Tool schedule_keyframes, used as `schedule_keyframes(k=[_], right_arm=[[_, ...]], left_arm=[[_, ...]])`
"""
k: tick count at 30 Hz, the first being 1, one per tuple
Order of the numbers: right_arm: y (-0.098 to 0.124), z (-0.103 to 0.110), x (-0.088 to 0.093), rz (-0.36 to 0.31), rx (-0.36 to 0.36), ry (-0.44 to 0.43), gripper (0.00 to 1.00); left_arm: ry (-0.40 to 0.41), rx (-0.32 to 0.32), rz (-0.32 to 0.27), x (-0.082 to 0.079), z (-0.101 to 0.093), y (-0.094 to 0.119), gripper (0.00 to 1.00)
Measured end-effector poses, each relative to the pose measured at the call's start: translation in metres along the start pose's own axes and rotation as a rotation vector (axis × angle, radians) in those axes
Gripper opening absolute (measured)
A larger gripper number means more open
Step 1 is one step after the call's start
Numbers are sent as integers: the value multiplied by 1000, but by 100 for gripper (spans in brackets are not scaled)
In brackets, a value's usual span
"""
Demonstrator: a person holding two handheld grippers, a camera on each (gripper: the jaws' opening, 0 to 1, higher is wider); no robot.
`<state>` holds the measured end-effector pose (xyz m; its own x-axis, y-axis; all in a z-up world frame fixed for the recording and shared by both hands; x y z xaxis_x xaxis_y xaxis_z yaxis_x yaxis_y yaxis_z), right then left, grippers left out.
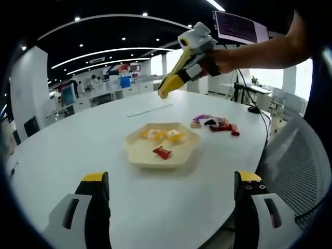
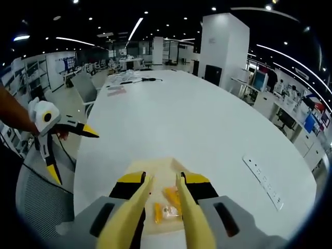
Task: Place the target food into the container with the food tongs after gripping and lifting it, then release it inside without dropping or visibly crushing the food.
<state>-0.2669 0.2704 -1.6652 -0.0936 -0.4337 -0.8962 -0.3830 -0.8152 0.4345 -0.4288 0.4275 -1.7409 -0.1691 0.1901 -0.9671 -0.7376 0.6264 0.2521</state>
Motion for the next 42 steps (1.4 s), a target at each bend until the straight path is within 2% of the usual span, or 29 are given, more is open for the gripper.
schedule_keyframes(k=[9, 42], right_arm=[[10, -5, 1, -11, 7, 9, 26], [55, -35, 29, -24, 71, -2, 27]], left_arm=[[-6, 5, 9, 2, -1, -1, 97], [-25, -3, 50, 8, 0, -1, 97]])
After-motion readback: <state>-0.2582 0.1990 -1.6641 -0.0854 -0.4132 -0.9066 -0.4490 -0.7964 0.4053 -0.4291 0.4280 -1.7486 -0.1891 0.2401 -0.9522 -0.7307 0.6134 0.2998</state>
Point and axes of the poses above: the point that each gripper's makers call its tool centre point, and the gripper's own axes: y roughly backward along the fingers, z roughly to its left, x roughly out of its underside, the point moved 4 cm from there along y, roughly backward along the fingers, and after that the axes turned 10 degrees about -z, right-handed, at the moved point
